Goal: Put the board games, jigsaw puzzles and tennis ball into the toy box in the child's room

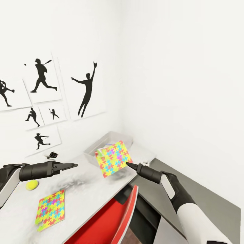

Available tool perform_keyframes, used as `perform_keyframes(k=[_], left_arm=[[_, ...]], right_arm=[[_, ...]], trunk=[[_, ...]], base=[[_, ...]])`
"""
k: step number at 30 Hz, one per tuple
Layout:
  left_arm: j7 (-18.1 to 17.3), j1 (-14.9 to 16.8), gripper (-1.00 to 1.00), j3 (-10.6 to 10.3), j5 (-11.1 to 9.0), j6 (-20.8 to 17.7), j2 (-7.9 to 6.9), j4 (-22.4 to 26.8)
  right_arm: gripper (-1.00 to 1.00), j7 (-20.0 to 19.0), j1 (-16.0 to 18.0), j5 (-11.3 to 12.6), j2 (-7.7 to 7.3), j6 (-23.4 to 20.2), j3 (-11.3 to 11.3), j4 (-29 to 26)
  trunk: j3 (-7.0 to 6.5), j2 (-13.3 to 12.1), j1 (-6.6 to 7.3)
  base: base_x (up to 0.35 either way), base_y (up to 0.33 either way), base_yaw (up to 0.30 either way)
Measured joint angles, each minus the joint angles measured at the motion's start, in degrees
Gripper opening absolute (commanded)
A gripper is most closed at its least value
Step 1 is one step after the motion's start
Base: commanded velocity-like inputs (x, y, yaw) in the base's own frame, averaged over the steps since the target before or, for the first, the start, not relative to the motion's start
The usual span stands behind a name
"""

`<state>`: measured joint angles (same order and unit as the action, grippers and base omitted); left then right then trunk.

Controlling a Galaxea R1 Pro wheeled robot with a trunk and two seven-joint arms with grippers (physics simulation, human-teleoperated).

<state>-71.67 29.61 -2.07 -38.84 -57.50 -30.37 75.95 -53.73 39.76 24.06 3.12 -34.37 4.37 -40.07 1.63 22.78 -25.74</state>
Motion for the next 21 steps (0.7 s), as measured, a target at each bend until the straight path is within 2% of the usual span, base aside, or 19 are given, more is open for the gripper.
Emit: perform_keyframes(k=[11, 15, 21], left_arm=[[0.0, 0.0, 1.0, 0.0, 0.1, 0.0, 0.01, -0.1], [0.0, 0.0, 1.0, 0.0, 0.2, 0.1, 0.01, -0.1], [0.0, 0.0, 1.0, 0.1, 0.2, 0.2, 0.0, -0.1]], right_arm=[[-1.0, 0.1, 0.0, 0.0, -0.11, 0.8, 0.0, 0.0], [-1.0, 0.1, 0.0, 0.0, -0.13, 0.8, 0.0, 0.0], [-1.0, 0.2, 0.0, 0.0, -0.09, 0.8, 0.0, 0.0]], trunk=[[0.0, 0.0, 0.0], [0.0, 0.0, 0.02], [0.0, 0.0, 0.03]], base=[[0.012, -0.007, 0.032], [0.195, -0.015, 0.026], [0.278, -0.102, 0.221]])
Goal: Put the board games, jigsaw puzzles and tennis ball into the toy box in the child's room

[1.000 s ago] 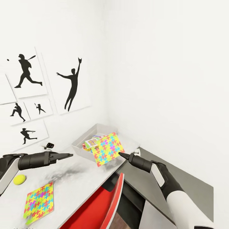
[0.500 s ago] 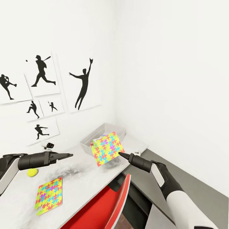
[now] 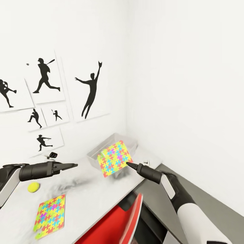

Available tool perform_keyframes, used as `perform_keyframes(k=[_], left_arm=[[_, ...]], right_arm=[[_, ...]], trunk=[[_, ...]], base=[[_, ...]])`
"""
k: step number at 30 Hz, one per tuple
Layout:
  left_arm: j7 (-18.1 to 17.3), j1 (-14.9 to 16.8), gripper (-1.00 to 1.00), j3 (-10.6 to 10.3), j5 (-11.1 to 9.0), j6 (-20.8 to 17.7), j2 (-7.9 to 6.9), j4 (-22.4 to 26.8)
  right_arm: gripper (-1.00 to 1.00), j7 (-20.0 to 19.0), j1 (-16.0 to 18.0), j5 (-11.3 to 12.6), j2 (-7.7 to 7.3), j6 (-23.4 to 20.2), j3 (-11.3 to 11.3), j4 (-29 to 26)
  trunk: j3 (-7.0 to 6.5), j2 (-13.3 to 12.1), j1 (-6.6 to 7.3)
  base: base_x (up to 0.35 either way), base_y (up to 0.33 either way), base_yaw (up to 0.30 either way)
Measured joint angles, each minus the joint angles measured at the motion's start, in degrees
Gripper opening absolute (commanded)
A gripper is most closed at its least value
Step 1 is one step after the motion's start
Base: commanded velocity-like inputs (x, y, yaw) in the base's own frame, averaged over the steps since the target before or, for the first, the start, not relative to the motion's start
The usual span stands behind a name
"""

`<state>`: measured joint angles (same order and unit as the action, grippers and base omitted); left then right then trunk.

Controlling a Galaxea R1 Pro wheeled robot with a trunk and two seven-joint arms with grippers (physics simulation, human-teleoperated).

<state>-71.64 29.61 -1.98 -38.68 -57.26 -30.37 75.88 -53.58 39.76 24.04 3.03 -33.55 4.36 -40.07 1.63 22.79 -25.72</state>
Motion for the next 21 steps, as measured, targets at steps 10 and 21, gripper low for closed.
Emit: perform_keyframes(k=[10, 21], left_arm=[[0.0, 0.0, 1.0, 0.0, 0.0, 0.0, 0.0, 0.0], [0.1, 0.0, 1.0, 0.0, 0.1, 0.0, 0.0, 0.0]], right_arm=[[-1.0, 0.0, 0.0, 0.0, 0.08, 0.0, 0.0, 0.0], [-1.0, -0.1, 0.0, 0.0, 0.09, 0.0, 0.0, 0.0]], trunk=[[0.0, 0.0, -0.03], [0.0, 0.0, -0.01]], base=[[0.081, -0.151, 0.287], [0.058, -0.023, 0.291]])
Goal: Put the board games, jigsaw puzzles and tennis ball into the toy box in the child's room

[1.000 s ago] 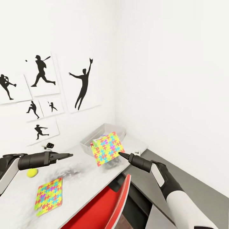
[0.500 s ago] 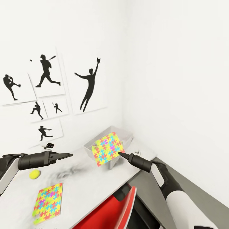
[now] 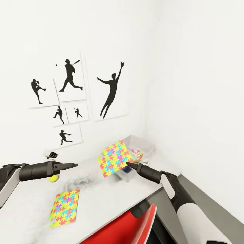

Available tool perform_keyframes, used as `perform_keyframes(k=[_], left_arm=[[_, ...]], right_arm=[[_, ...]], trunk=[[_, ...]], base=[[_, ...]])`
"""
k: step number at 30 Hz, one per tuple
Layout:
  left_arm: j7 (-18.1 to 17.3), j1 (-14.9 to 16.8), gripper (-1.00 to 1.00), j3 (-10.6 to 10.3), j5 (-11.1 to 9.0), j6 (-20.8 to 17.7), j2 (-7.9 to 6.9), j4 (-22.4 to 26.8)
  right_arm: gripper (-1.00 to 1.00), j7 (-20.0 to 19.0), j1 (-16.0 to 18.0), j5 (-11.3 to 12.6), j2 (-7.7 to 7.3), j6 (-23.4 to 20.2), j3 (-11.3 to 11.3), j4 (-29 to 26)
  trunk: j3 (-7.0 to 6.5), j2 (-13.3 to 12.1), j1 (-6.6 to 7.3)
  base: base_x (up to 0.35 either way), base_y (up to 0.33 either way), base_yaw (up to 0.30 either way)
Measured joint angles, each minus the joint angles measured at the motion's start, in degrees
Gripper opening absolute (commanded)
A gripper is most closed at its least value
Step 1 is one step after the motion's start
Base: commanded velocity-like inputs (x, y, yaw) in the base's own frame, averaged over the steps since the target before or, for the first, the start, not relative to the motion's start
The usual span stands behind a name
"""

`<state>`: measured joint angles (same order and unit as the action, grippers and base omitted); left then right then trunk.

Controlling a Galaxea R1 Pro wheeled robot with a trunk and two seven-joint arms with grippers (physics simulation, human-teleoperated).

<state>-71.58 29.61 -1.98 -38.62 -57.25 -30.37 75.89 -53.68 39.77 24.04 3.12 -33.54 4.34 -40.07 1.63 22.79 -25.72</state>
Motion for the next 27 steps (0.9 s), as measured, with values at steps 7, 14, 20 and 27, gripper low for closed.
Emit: perform_keyframes(k=[7, 14, 20, 27], left_arm=[[0.0, 0.0, 1.0, 0.0, 0.0, 0.0, 0.0, 0.0], [0.0, 0.0, 1.0, 0.0, -0.1, 0.0, 0.01, 0.0], [0.0, 0.0, 1.0, 0.0, 0.0, 0.0, 0.02, 0.0], [0.0, 0.0, 1.0, 0.0, 0.0, 0.0, 0.01, 0.0]], right_arm=[[-1.0, -0.1, 0.0, -0.1, -0.08, 0.0, 0.0, 0.0], [-1.0, -0.2, 0.0, 0.0, -0.03, 0.0, 0.0, 0.0], [-1.0, -0.2, 0.0, 0.0, -0.14, 0.0, 0.0, 0.1], [-1.0, -0.2, 0.0, 0.0, -0.18, 0.0, 0.0, 0.1]], trunk=[[0.0, 0.0, -0.01], [0.0, 0.0, -0.01], [0.0, 0.0, -0.01], [0.0, 0.0, -0.02]], base=[[0.123, -0.045, 0.264], [0.173, -0.004, 0.044], [0.162, 0.0, 0.002], [0.017, 0.0, 0.0]])
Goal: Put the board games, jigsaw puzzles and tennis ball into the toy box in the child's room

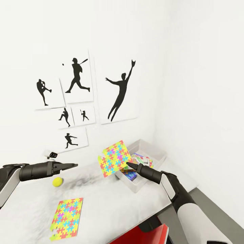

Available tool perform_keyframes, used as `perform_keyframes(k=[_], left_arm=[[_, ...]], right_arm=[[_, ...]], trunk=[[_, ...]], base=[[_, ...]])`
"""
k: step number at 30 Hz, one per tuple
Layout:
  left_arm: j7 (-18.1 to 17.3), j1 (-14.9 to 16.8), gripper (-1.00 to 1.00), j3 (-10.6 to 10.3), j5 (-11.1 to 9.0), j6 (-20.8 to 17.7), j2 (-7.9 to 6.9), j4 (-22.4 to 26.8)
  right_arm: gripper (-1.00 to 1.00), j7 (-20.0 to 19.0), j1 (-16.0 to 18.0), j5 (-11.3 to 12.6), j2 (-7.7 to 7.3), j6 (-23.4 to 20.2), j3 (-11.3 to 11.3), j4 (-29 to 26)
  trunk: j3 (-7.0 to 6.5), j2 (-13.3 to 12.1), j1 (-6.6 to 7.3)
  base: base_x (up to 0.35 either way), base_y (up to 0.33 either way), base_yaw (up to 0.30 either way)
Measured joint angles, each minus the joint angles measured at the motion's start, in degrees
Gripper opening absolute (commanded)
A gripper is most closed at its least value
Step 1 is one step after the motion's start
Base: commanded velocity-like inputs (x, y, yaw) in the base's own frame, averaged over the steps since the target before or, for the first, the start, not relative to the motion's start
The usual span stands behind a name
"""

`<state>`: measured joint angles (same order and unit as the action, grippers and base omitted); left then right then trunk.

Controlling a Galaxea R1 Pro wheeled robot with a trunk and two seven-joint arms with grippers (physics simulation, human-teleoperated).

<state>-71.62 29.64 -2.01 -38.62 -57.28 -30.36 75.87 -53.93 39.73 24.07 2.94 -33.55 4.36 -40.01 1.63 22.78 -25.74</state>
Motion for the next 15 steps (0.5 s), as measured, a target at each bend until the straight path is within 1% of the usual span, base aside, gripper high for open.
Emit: perform_keyframes(k=[15], left_arm=[[0.0, 0.0, 1.0, 0.0, 0.0, -0.1, 0.0, 0.0]], right_arm=[[-1.0, 0.0, 0.0, 0.0, -0.08, 0.0, 0.1, 0.0]], trunk=[[0.0, 0.0, 0.0]], base=[[0.0, 0.0, 0.0]])
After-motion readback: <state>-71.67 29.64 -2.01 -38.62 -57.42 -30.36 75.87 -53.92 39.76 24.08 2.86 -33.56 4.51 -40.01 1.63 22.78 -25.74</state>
